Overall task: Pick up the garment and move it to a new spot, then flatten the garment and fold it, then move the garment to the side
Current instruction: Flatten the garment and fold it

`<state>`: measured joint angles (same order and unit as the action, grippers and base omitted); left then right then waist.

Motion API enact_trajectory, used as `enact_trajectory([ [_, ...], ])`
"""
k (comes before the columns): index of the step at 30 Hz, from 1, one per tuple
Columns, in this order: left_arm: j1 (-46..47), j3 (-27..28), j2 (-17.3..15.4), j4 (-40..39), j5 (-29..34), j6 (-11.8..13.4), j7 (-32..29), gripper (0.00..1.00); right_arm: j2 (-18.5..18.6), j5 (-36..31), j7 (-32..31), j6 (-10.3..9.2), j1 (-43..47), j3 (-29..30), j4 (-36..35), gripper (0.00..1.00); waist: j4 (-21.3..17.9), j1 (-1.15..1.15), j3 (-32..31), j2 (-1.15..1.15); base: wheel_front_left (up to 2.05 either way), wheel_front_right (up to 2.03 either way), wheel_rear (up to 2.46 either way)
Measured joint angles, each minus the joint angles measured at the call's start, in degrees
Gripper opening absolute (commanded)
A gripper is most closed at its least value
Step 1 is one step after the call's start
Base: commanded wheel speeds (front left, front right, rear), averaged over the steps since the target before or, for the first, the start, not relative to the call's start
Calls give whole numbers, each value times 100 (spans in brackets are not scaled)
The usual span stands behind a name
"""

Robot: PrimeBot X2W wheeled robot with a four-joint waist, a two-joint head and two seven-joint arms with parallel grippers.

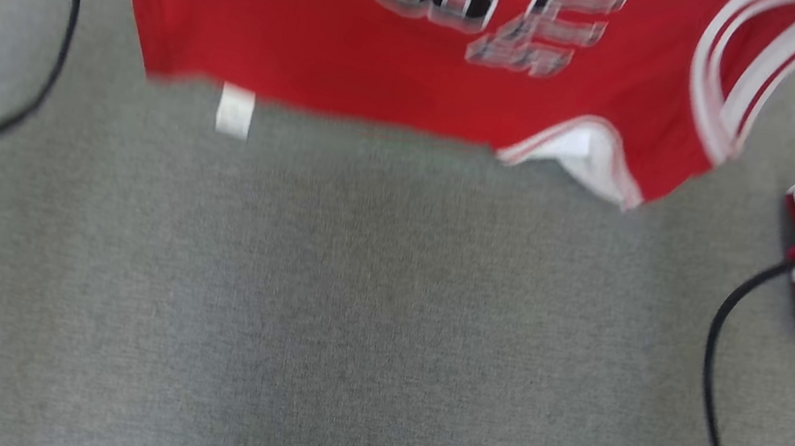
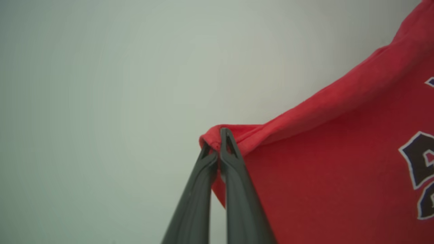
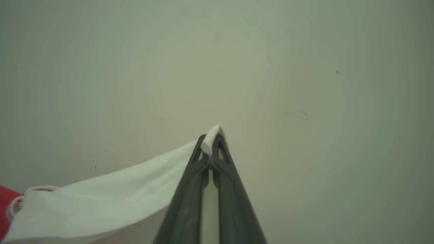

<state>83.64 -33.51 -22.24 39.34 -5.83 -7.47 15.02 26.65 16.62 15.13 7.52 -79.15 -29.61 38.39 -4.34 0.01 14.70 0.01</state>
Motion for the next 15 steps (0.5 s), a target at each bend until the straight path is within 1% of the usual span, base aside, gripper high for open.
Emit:
enact_trajectory([
  [4, 718, -29, 98, 129, 245, 148, 0, 0, 10, -86, 0, 0, -751, 92, 281, 0, 8, 0, 424, 0, 0, 0, 0],
  [7, 1151, 52, 120, 169, 301, 375, 0, 0, -56, -304, 0, 1, -1215, 383, 488, 0, 8, 1, 731, 1, 0, 0, 0],
  [9, 1411, 125, 110, 27, 391, 552, 0, 0, -138, -475, -1, 1, -1475, 788, 421, 0, 4, 1, 911, 1, 0, 0, 0],
  [11, 1599, 174, 80, -219, 469, 695, 0, 0, -167, -737, -1, 0, -1674, 1303, 154, 0, -3, 1, 1068, 0, 0, 0, 0],
  [13, 1636, 204, 75, -466, 485, 787, 0, 0, -171, -1058, 1, 0, -1729, 1716, -133, 0, -8, 0, 1192, 0, 0, 0, 0],
  [15, 1608, 198, 35, -691, 487, 800, 2, 0, -227, -1228, 1, 0, -1666, 2049, -322, 0, -12, 1, 1278, 0, 0, 0, 0],
])
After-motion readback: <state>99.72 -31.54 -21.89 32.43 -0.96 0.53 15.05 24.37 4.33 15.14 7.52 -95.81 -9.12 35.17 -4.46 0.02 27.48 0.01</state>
